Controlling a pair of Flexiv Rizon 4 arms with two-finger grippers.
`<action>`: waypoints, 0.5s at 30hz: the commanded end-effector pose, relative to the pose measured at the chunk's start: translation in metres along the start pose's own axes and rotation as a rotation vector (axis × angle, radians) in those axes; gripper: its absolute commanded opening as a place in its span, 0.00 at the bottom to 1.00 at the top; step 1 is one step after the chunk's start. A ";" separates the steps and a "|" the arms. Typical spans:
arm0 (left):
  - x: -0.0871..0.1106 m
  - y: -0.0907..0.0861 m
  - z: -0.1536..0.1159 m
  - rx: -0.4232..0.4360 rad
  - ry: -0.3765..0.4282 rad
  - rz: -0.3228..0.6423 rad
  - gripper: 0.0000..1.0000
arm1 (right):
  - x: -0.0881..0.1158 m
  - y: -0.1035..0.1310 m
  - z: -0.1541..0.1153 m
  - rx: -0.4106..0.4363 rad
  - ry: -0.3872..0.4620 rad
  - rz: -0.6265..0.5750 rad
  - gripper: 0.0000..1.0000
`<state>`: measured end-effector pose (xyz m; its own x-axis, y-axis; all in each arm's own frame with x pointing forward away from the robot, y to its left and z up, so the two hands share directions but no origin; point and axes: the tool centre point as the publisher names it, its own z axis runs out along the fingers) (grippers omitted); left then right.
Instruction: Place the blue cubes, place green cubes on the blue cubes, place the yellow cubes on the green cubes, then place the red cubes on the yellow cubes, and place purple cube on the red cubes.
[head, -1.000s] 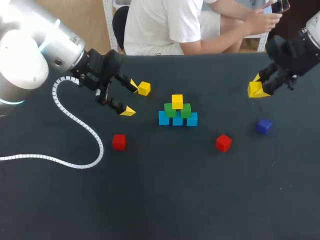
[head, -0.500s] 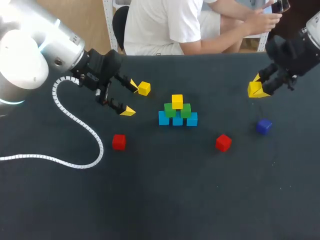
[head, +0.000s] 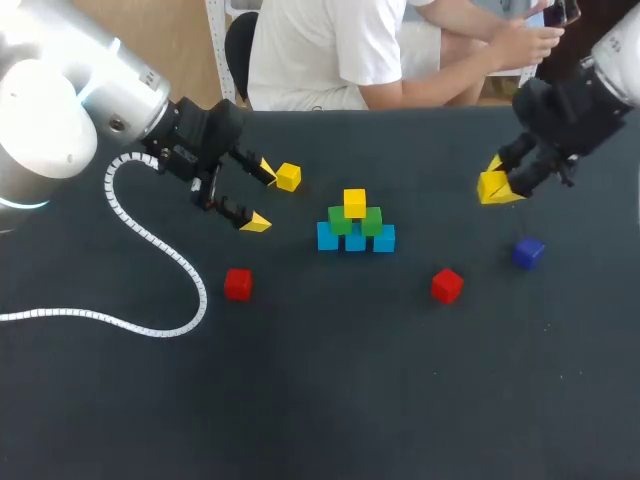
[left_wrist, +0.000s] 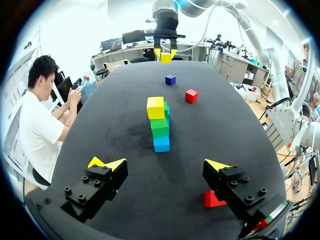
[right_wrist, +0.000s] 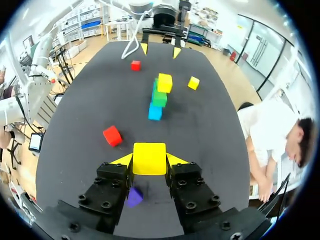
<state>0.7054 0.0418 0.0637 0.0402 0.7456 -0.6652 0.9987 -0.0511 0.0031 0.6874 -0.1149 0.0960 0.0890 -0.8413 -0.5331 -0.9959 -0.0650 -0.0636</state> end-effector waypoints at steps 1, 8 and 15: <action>0.000 0.001 0.000 0.004 0.003 0.000 1.00 | -0.016 0.003 0.007 -0.007 0.027 -0.008 0.00; 0.000 0.001 0.000 0.004 0.003 0.000 1.00 | -0.031 0.013 0.023 -0.053 0.024 0.032 0.00; 0.000 0.001 0.000 0.004 0.003 0.000 1.00 | -0.051 0.027 0.041 -0.078 0.014 0.026 0.00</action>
<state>0.7054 0.0418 0.0637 0.0403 0.7456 -0.6652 0.9987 -0.0512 0.0031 0.6581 -0.0583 0.0888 0.0622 -0.8469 -0.5280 -0.9961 -0.0858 0.0202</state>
